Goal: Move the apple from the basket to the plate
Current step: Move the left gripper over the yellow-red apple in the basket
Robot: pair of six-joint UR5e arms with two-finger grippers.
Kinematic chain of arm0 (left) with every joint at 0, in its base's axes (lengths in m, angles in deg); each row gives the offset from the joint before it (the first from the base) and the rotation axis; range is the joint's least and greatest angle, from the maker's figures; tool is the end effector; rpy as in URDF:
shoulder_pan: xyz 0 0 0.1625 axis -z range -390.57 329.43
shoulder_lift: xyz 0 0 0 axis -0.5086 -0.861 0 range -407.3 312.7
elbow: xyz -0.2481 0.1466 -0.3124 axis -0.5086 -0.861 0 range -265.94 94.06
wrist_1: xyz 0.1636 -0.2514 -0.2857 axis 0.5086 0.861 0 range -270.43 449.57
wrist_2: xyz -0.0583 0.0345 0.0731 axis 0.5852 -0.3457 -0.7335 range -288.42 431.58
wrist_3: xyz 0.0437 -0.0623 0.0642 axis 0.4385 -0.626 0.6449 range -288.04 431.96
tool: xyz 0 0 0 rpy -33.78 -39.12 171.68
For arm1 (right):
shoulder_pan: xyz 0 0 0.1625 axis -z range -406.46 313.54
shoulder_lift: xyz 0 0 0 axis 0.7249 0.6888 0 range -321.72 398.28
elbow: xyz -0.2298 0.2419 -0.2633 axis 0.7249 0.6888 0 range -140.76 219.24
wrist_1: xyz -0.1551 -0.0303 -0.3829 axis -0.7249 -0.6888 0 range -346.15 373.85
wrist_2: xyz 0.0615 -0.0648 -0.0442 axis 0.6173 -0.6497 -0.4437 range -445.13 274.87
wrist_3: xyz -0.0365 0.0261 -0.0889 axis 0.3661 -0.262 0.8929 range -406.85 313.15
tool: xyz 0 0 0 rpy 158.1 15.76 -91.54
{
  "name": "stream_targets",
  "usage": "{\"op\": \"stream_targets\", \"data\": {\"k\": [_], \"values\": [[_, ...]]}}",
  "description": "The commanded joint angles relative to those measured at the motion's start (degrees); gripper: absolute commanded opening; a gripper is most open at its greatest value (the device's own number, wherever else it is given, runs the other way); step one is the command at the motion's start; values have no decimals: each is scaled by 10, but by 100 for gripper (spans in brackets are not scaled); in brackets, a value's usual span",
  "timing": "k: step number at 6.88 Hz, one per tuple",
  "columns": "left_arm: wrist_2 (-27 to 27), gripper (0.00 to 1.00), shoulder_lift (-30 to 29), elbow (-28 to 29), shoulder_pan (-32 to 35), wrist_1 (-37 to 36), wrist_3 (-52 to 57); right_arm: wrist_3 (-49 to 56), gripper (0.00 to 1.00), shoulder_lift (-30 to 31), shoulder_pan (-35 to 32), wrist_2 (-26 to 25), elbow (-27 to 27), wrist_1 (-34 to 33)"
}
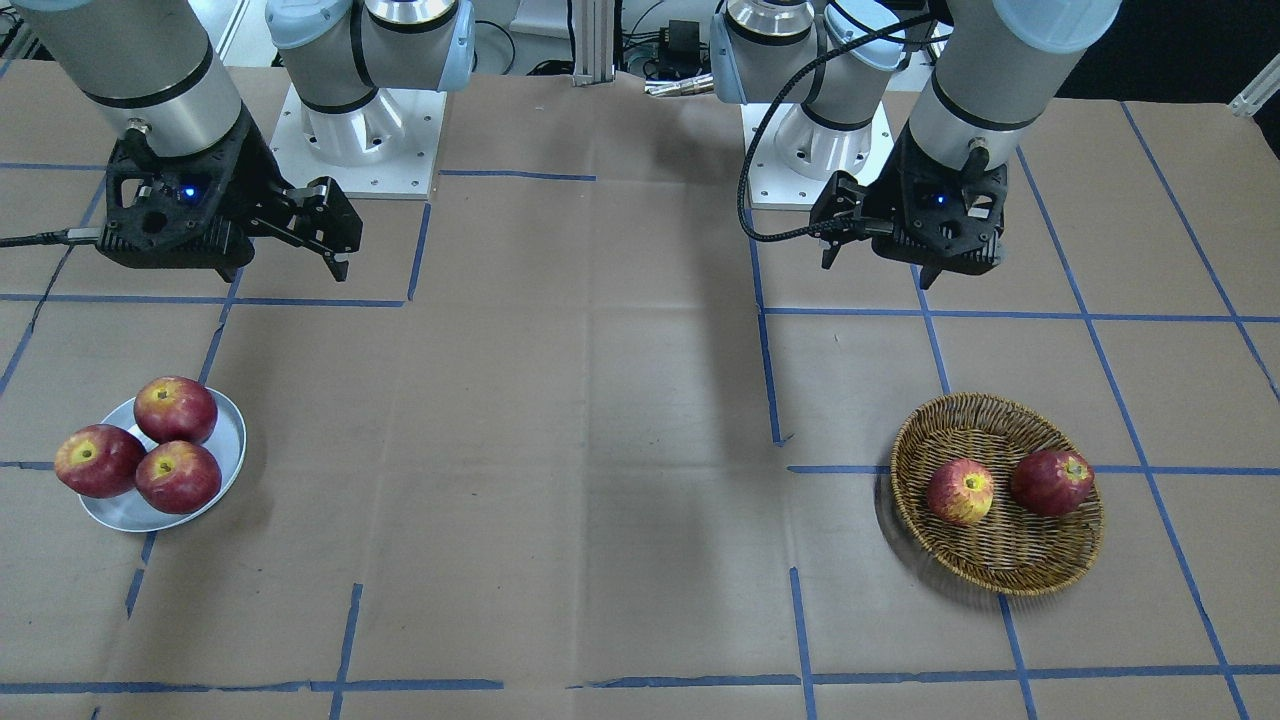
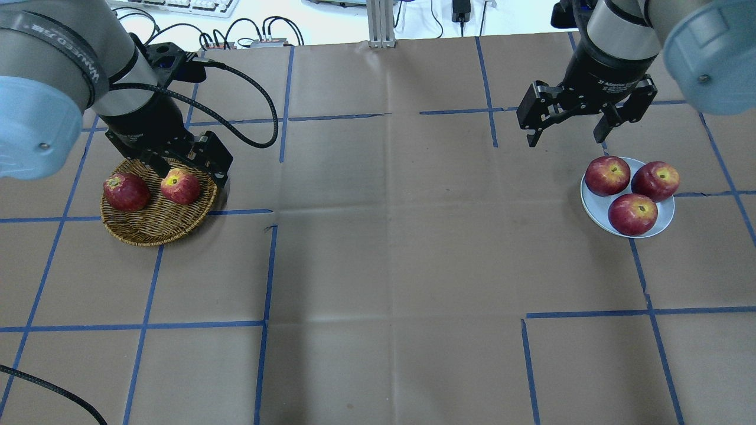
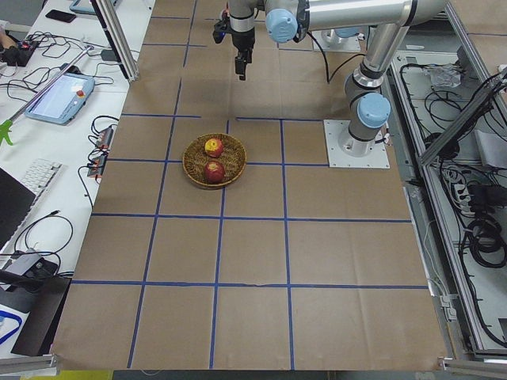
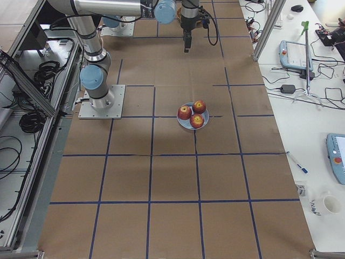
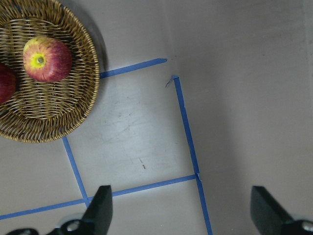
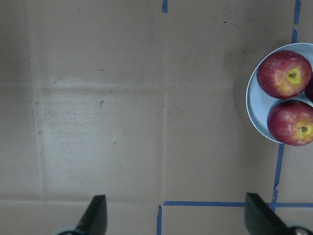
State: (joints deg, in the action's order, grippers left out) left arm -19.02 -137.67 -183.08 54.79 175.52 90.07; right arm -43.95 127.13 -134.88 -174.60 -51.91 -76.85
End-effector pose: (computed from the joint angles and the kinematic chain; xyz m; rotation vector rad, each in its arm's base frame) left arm -0.0924 -0.4941 0.4309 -0.3685 -3.1168 -0.0960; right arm 0.1204 -0.5007 0.4695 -0.0359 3.1309 0.0429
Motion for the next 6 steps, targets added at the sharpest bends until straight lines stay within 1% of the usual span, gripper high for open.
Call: {"op": "stream_targets", "data": {"k": [1, 2, 3, 4, 6], "values": [[0, 98, -31, -30, -47, -72, 60, 0, 100, 0, 0, 0, 0, 0], [0, 98, -38, -64, -60, -126, 82, 0, 100, 0, 0, 0, 0, 0], [-5, 98, -52, -76, -67, -164, 102, 0, 100, 0, 0, 0, 0, 0], [-2, 98, -71, -76, -77, -169, 118, 0, 100, 0, 0, 0, 0, 0], [-1, 98, -103, -85, -99, -212, 141, 0, 100, 0, 0, 1, 0, 0]]}}
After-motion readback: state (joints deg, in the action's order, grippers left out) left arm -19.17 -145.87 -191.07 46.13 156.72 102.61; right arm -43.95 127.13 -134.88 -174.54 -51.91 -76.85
